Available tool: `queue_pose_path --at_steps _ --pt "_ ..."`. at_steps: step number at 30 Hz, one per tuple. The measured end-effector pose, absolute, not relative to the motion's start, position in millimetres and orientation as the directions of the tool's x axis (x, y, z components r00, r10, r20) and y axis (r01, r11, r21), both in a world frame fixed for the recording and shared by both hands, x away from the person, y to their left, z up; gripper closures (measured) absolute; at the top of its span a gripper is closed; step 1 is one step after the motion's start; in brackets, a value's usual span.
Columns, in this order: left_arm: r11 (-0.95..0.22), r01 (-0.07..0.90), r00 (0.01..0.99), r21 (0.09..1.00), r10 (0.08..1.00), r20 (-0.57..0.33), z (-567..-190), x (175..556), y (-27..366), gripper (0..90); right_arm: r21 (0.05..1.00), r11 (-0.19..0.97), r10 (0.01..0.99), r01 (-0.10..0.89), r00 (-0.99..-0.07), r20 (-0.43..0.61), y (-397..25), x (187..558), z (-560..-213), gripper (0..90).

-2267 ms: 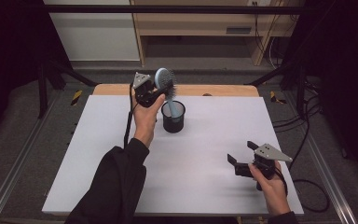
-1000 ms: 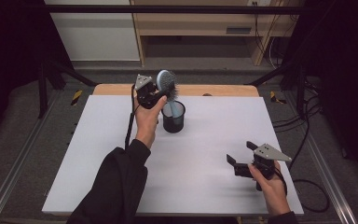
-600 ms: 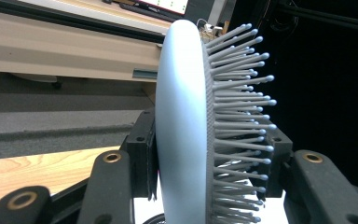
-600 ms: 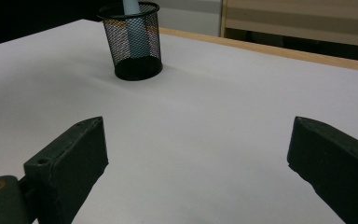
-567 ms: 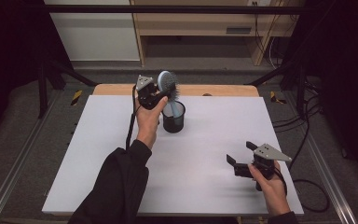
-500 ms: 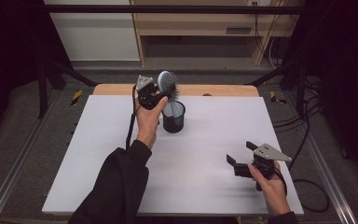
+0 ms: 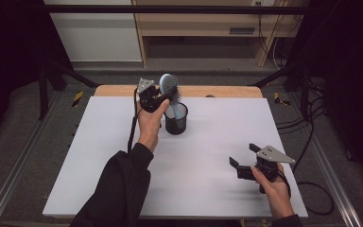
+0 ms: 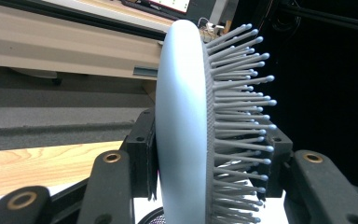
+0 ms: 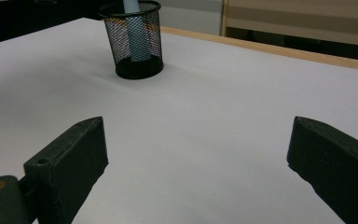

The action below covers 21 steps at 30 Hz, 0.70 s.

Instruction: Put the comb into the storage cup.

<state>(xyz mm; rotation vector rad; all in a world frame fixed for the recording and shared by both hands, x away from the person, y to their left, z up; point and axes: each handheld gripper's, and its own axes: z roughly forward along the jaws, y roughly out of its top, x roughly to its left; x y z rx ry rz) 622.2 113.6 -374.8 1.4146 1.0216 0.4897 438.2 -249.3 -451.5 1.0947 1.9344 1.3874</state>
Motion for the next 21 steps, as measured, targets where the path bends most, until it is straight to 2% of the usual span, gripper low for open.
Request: queue_pose_path --at_steps 21 --pt "0.136 0.273 0.523 0.952 0.810 -0.265 -381.7 621.7 111.6 50.9 0.935 0.159 0.835 0.318 -0.548 0.045 -248.6 438.4 -452.4 5.3"
